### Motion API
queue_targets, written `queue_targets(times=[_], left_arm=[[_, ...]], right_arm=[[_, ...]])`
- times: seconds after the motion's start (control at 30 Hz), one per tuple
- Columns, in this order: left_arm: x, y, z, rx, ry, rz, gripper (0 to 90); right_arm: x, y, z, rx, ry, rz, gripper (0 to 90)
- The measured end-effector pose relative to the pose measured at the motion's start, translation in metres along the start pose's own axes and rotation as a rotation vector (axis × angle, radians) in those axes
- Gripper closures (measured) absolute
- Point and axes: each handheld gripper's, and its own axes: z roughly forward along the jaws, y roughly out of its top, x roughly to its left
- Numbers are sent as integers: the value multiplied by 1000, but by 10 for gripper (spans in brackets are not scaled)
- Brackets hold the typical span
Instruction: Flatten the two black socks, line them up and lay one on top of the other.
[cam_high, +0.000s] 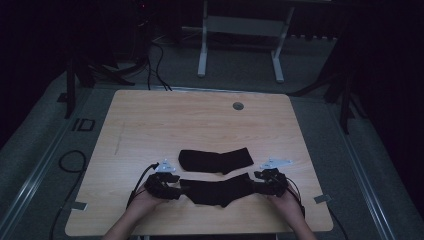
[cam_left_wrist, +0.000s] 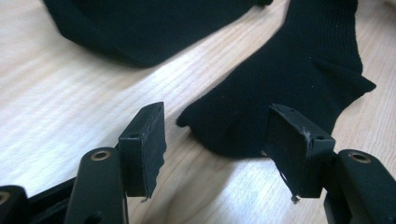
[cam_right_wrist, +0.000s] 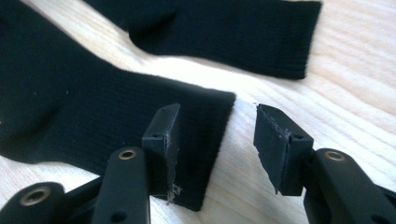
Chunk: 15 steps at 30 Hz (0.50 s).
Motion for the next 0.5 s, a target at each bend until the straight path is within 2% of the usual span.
queue_targets(times=[0.07, 0.13, 0.23, 0.3, 0.37, 0.43, 0.47, 0.5], left_arm=[[0, 2, 3, -2, 3, 8, 393], [0, 4, 5, 4, 13, 22, 403], [-2, 5, 7, 1, 11, 34, 474], [-3, 6, 8, 2, 11, 44, 565], [-3, 5, 9, 4, 12, 46, 700], [-4, 6, 9, 2, -5, 32, 820], [-4, 6, 9, 2, -5, 32, 832], [-6, 7, 6, 2, 15, 44, 832]], right_arm=[[2, -1, 4, 21, 11, -7, 559], [5, -2, 8, 44, 14, -27, 623], [9, -1, 9, 52, 10, -53, 720], [10, -1, 9, 56, 14, -62, 791], [13, -1, 10, 51, 10, -75, 823], [15, -1, 9, 51, 3, -85, 837], [15, -1, 9, 51, 3, -85, 837], [15, -1, 8, 50, 7, -86, 843]])
